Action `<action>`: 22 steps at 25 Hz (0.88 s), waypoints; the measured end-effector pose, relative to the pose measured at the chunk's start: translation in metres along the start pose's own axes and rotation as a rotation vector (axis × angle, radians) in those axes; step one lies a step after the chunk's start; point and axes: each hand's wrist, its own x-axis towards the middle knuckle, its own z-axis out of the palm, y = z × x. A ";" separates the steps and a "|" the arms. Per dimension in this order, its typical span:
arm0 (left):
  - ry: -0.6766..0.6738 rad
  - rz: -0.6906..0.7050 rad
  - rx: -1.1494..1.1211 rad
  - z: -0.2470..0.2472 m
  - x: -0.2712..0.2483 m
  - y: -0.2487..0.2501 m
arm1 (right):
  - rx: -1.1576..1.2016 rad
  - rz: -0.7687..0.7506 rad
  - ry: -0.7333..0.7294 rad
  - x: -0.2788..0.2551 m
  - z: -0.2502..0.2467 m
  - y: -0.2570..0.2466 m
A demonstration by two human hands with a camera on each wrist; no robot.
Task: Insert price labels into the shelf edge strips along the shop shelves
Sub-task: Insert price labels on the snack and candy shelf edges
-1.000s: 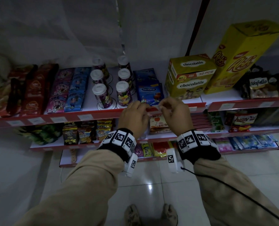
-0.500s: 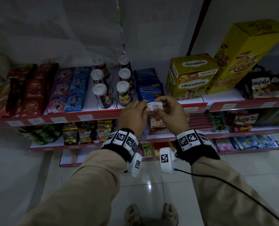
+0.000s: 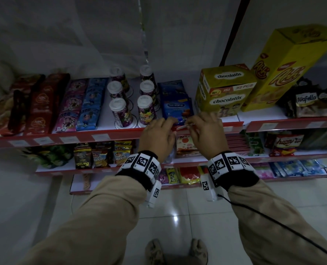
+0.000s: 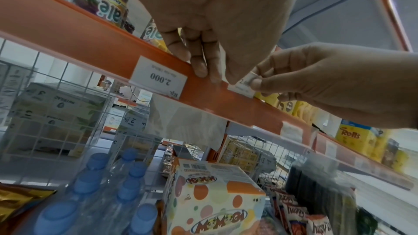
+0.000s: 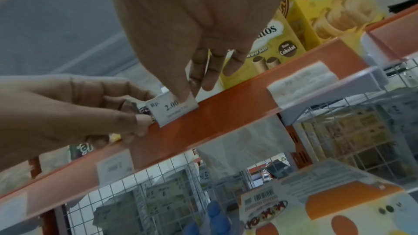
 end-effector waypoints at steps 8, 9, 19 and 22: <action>0.065 0.068 0.173 0.010 -0.003 0.001 | -0.108 0.029 -0.153 -0.008 0.003 0.001; 0.065 0.069 0.171 0.011 -0.003 0.000 | -0.123 0.031 -0.156 -0.008 0.003 0.001; -0.011 0.077 0.215 0.007 -0.005 -0.003 | -0.202 0.022 -0.154 -0.011 0.002 -0.002; 0.025 0.084 0.200 0.008 -0.007 -0.002 | -0.191 0.040 -0.158 -0.012 0.002 -0.003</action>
